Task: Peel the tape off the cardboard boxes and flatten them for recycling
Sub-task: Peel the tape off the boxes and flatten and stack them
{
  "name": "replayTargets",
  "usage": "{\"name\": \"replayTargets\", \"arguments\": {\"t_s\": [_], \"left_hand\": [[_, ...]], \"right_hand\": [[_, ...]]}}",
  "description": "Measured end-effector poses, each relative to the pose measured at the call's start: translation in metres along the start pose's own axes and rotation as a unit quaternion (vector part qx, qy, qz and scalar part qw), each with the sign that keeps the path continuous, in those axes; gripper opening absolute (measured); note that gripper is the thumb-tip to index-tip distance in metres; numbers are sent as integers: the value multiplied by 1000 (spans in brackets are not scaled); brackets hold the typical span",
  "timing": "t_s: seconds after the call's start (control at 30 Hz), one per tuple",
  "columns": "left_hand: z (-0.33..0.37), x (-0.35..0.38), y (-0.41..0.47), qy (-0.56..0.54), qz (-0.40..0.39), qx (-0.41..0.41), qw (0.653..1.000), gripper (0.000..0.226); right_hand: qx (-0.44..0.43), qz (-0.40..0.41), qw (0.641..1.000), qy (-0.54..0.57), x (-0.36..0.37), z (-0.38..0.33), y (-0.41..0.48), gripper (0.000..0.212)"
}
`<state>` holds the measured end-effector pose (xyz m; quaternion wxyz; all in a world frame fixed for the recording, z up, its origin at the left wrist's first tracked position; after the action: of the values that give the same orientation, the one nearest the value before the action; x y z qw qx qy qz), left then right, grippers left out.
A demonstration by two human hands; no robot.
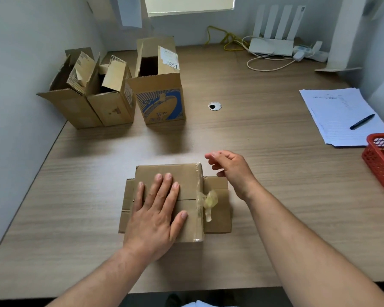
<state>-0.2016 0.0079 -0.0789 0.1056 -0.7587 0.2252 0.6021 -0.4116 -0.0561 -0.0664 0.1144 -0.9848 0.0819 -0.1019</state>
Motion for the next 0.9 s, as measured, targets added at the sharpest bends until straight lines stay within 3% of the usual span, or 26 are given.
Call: {"name": "replayTargets", "arguments": {"t_s": [0.2,0.4,0.7,0.9], "left_hand": [[9,3,-28,35,115,-5,993,62],[15,7,-39,50,149,-17,987,62],[15,5,-37,31,144,-30,989,61],[11,3,-29,17,123,-28,992,66]], "right_hand": [[51,-198,979,-18,14,-6,6,26],[61,-314,947,22,9,-10,5,21],[63,-350,935,10,8,-17,6,18],[77,-386,919,5,12,-22,6,27]]}}
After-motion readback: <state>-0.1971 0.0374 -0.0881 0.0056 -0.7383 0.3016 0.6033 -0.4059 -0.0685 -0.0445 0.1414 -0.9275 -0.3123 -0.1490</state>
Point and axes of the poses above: each hand's wrist, its own y-axis towards the middle knuckle, its own x-axis out of the palm, z = x × y, the point moved 3 cm from there along y, towards the middle knuckle, and after that the axes turned 15 degrees about y, right-handed, at the moved point
